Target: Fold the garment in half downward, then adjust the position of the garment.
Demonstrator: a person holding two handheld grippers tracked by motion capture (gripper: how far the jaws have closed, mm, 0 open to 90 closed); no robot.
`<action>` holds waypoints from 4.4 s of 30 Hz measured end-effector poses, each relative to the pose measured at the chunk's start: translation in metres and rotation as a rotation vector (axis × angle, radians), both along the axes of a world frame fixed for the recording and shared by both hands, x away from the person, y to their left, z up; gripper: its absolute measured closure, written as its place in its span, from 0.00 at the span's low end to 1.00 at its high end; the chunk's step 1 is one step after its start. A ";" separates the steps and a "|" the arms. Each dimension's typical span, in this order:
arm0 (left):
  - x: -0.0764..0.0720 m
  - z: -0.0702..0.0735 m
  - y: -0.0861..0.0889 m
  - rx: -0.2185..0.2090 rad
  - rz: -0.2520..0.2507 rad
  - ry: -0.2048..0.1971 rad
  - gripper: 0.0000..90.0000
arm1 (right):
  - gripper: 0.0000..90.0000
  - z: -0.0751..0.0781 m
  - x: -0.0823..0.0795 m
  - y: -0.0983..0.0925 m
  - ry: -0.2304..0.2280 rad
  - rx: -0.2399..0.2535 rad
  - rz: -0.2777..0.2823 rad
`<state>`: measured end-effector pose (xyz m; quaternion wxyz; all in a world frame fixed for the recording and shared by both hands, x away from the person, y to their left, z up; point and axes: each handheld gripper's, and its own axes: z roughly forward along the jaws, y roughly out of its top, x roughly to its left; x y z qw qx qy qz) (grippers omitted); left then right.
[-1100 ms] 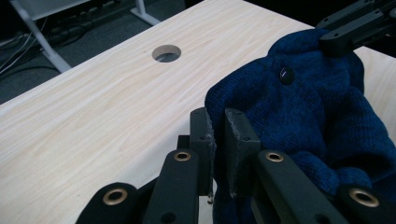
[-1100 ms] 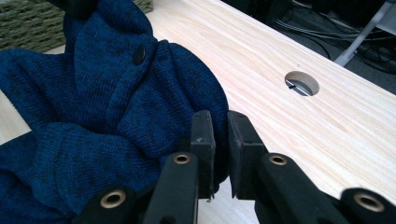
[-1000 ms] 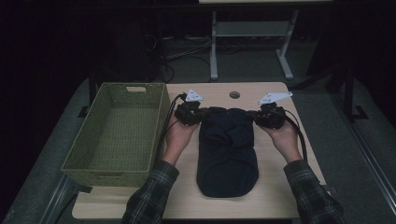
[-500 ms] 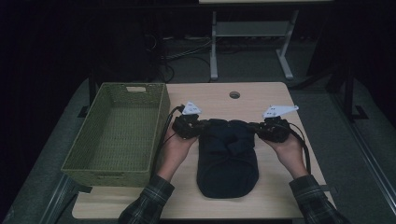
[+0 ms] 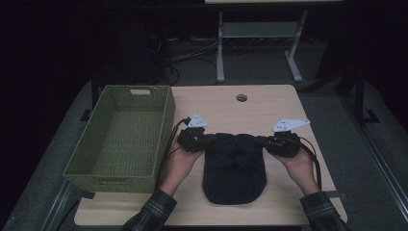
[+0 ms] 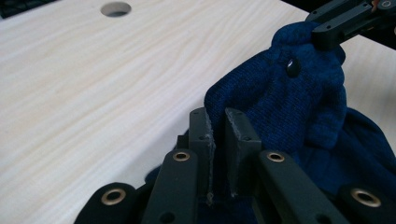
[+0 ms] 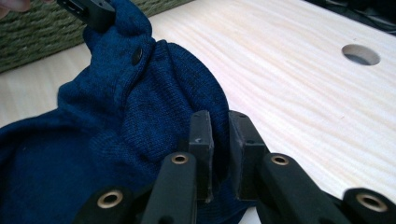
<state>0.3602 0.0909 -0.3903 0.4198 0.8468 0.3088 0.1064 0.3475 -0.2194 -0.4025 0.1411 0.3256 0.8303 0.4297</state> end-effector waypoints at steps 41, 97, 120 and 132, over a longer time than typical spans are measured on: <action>-0.069 -0.007 0.020 0.014 -0.089 0.134 0.76 | 0.61 -0.010 -0.070 -0.004 0.093 0.009 0.093; 0.004 -0.047 -0.023 0.114 -0.041 0.203 1.00 | 1.00 -0.035 -0.084 0.014 0.155 -0.005 0.160; 0.023 -0.063 -0.042 0.163 -0.116 0.194 1.00 | 1.00 -0.064 -0.109 0.046 0.172 -0.048 0.170; -0.004 -0.024 -0.027 0.018 -0.130 0.160 0.99 | 1.00 -0.033 -0.097 0.025 0.076 0.036 0.106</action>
